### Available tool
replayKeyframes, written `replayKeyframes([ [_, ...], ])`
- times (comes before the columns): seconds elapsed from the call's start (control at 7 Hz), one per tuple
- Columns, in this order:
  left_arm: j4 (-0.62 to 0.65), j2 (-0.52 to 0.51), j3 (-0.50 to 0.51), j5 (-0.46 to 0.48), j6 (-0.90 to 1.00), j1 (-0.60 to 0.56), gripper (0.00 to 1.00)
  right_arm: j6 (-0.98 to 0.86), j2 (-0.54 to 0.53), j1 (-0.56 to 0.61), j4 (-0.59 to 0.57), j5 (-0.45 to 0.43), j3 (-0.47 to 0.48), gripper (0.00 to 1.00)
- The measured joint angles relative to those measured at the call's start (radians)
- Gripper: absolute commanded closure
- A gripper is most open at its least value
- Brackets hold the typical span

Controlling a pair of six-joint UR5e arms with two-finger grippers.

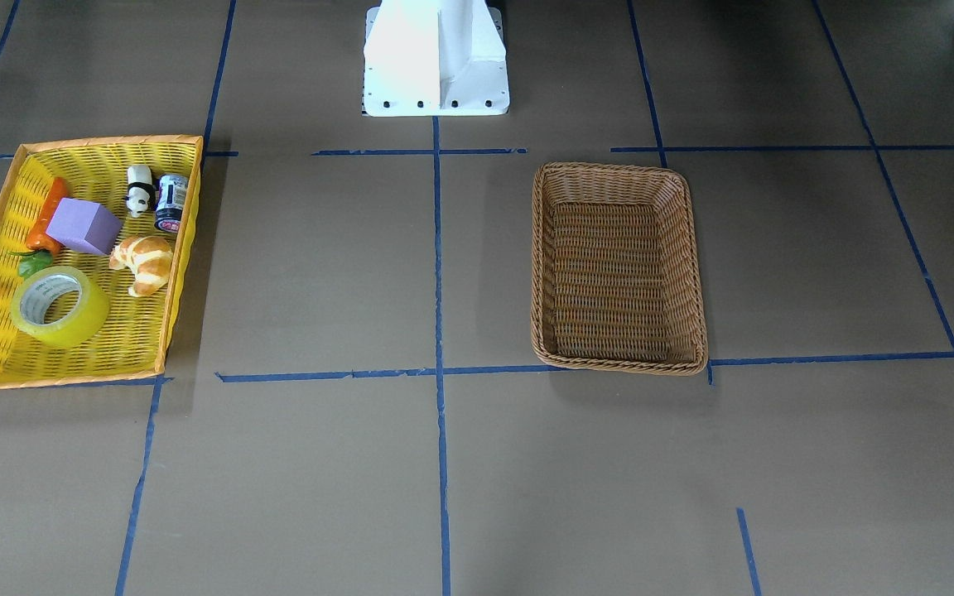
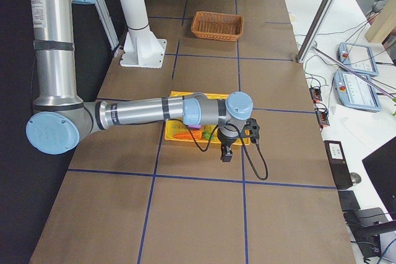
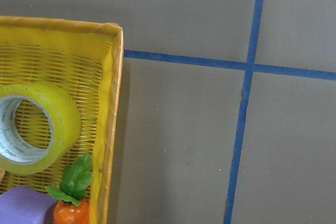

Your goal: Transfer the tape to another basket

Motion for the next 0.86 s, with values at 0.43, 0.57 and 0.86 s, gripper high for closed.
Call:
replayKeyframes([
  [0.43,0.001,0.0,-0.014,0.0,-0.002,0.0,0.0,0.285,-0.004,-0.148,0.186,-0.031,0.024,0.01],
  [0.57,0.001,0.0,-0.015,0.0,-0.003,0.0,0.0,0.426,-0.005,-0.228,0.301,-0.087,0.023,0.01],
  [0.86,0.001,0.0,-0.016,0.001,-0.003,0.0,0.0,0.558,-0.001,-0.326,0.403,-0.162,0.017,0.06],
])
